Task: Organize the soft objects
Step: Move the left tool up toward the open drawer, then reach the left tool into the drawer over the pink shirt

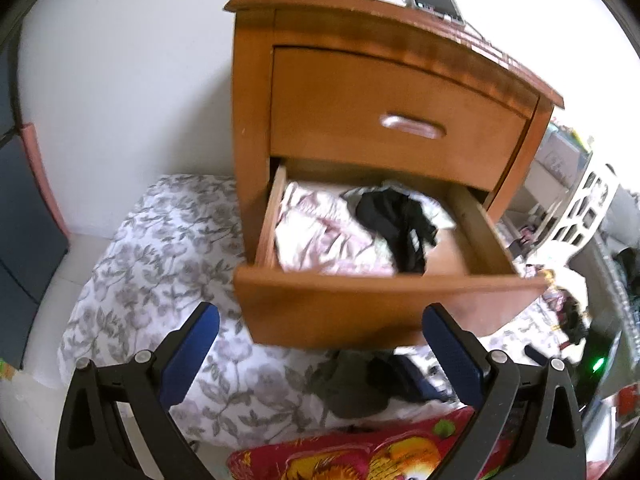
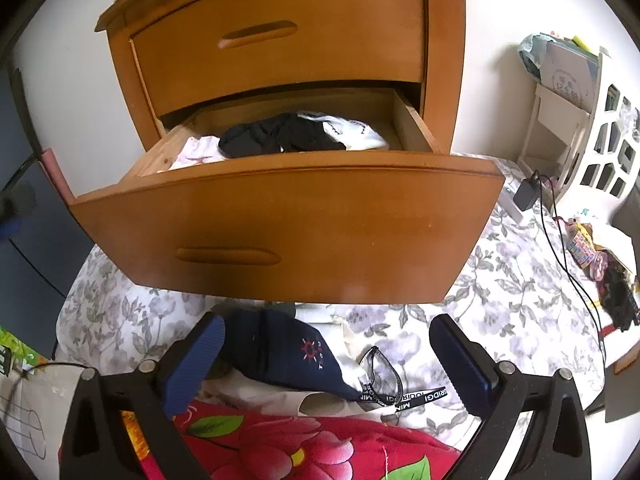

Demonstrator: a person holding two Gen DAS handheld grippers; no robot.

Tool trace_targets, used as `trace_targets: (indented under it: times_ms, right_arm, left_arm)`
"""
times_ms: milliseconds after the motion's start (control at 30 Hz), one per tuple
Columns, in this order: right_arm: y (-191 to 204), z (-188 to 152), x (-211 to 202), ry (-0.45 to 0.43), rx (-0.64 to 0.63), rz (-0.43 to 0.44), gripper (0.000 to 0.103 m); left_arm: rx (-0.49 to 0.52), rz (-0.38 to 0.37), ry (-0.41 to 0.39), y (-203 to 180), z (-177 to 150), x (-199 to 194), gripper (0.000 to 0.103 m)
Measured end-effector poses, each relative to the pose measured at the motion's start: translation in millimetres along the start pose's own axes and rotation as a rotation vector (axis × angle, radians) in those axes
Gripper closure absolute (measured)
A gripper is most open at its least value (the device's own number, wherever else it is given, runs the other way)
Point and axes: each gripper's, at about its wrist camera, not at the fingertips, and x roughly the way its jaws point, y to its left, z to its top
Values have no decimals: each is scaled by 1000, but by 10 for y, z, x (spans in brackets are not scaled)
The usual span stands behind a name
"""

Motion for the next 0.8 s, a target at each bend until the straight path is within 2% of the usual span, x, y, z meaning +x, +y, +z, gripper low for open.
trace_targets:
  times_ms: [133, 333, 433, 500, 600, 733, 800]
  right_arm:
    - [-15, -14, 32, 12, 8, 13, 0]
    - [-23, -26, 64, 24, 18, 29, 0]
    - [-40, -26, 84, 34, 29, 43, 0]
    - [-55, -24, 97, 39, 38, 52, 0]
    - [-69, -24, 111, 44, 47, 63, 0]
    - [-67, -21, 120, 48, 48, 71, 0]
    - [-69, -20, 132, 52, 49, 77, 0]
  left_arm:
    - [-58, -82, 65, 106, 393, 137, 2]
    - [-116, -67, 243, 160, 716, 649, 2]
    - [-106, -37, 313, 119, 785, 881, 2]
    - [-58, -3, 355, 18, 809, 1036, 2]
    - [-18, 4, 415, -99, 842, 1243, 2]
    - [32, 47, 463, -229, 869, 1513, 3]
    - [31, 49, 497, -248, 876, 1669, 7]
